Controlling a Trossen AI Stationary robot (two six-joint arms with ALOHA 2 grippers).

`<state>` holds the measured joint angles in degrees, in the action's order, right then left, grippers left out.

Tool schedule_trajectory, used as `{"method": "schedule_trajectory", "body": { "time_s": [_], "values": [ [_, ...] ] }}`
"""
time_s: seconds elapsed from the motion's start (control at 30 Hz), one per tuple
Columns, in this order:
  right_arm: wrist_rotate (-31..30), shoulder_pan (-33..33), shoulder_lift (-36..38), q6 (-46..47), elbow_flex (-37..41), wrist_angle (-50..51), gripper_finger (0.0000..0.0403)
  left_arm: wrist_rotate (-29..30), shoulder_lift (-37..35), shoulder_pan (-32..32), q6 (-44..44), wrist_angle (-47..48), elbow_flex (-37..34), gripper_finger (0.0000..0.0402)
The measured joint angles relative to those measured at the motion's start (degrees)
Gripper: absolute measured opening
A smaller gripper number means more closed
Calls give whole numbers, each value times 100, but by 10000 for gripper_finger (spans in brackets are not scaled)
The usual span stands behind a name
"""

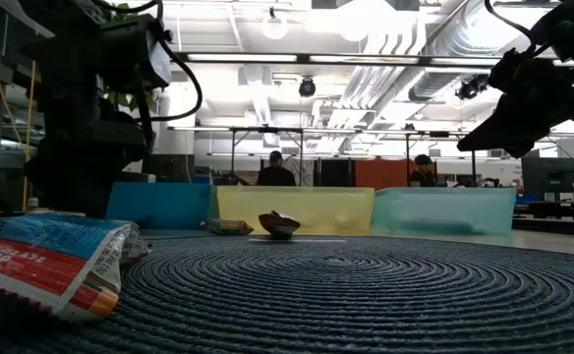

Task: Pick and place Granola Bars by type
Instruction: Put the orange granola bar into the yellow bin

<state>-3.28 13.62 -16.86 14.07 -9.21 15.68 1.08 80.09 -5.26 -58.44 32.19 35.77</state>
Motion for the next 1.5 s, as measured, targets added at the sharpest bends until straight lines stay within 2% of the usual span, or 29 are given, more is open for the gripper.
{"method": "schedule_trajectory", "body": {
  "time_s": [0.33,0.47,0.6,0.77,1.07,1.37,1.5],
  "values": [
    [6,-1,0,217,0,0,0,70,4,0,12,-28,4,236],
    [45,-1,0,1110,0,-1,0,99,4,0,12,34,7,209],
    [47,-1,0,1519,0,-2,0,130,4,0,13,100,7,174],
    [36,0,0,2456,0,-2,0,188,4,0,12,137,7,144],
    [28,-1,0,2167,0,-2,0,272,-4,0,143,182,102,127],
    [27,0,2,2187,-2,-6,0,878,-206,2,1053,-498,785,126],
    [27,1,2,2187,-2,-5,0,1198,-201,2,1848,-764,1168,126]
  ]
}}
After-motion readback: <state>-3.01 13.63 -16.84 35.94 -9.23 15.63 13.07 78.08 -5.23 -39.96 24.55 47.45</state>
